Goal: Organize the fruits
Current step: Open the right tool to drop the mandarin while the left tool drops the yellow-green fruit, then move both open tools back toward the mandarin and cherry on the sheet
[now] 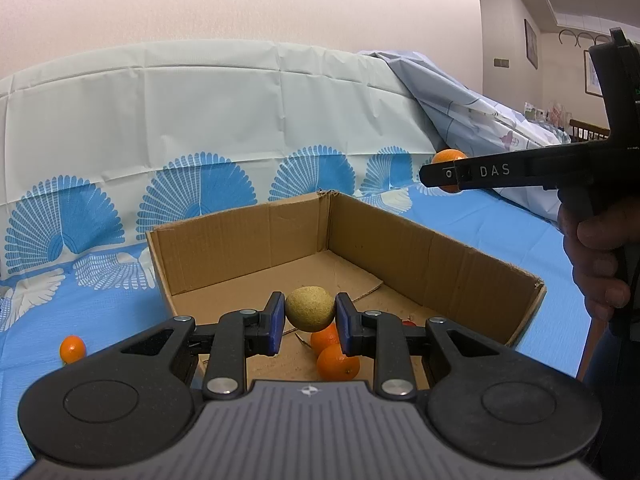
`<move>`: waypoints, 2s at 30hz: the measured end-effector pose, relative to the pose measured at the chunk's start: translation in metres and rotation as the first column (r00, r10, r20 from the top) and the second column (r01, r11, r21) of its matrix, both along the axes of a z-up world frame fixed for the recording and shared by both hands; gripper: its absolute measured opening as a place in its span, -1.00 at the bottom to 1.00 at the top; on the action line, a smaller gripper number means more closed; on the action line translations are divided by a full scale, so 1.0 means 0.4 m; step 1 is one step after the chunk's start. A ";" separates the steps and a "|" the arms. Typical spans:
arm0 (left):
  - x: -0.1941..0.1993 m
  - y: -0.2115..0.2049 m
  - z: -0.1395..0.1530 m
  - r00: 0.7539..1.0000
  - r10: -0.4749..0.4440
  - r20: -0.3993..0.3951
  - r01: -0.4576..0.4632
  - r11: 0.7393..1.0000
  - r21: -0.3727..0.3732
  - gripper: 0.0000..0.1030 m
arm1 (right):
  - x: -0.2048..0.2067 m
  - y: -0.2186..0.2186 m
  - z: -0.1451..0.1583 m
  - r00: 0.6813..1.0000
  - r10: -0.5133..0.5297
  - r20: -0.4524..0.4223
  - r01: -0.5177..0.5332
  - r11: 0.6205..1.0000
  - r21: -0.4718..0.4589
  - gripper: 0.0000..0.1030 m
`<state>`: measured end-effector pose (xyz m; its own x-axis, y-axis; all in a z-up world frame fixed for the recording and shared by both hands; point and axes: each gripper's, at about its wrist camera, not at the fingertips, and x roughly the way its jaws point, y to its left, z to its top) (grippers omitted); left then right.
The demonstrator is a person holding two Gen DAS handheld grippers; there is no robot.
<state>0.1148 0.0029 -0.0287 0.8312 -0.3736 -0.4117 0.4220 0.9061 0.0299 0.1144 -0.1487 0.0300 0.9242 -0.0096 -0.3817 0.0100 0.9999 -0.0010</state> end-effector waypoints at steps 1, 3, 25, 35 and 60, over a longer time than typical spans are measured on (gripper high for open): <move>0.002 -0.001 0.000 1.000 -0.002 -0.006 0.002 1.000 0.001 -0.27 | 0.001 0.000 -0.001 1.000 0.002 -0.005 -0.002 1.000 0.002 -0.13; 0.001 -0.003 0.001 1.000 0.003 0.000 -0.003 1.000 0.004 -0.21 | 0.008 0.003 -0.007 1.000 0.011 -0.026 -0.011 1.000 -0.001 0.29; -0.005 0.152 0.065 0.978 0.175 0.113 -0.188 0.975 0.115 -0.21 | -0.009 0.152 0.025 0.999 0.043 0.032 -0.044 0.998 0.043 0.31; 0.077 0.427 0.086 0.929 0.369 -0.028 -0.368 0.929 0.041 -0.32 | 0.008 0.269 0.023 0.988 0.147 0.036 -0.150 0.984 0.097 -0.11; 0.201 0.630 0.024 0.773 0.573 -0.272 -0.620 0.774 -0.133 -0.32 | 0.063 0.698 -0.133 0.849 0.485 -0.209 -0.491 0.871 0.023 -0.39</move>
<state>0.1950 0.2548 -0.0189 0.8192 0.0753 -0.5686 -0.2310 0.9507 -0.2068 0.1394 0.1305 -0.0232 0.7159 0.4078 -0.5667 -0.4829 0.8754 0.0199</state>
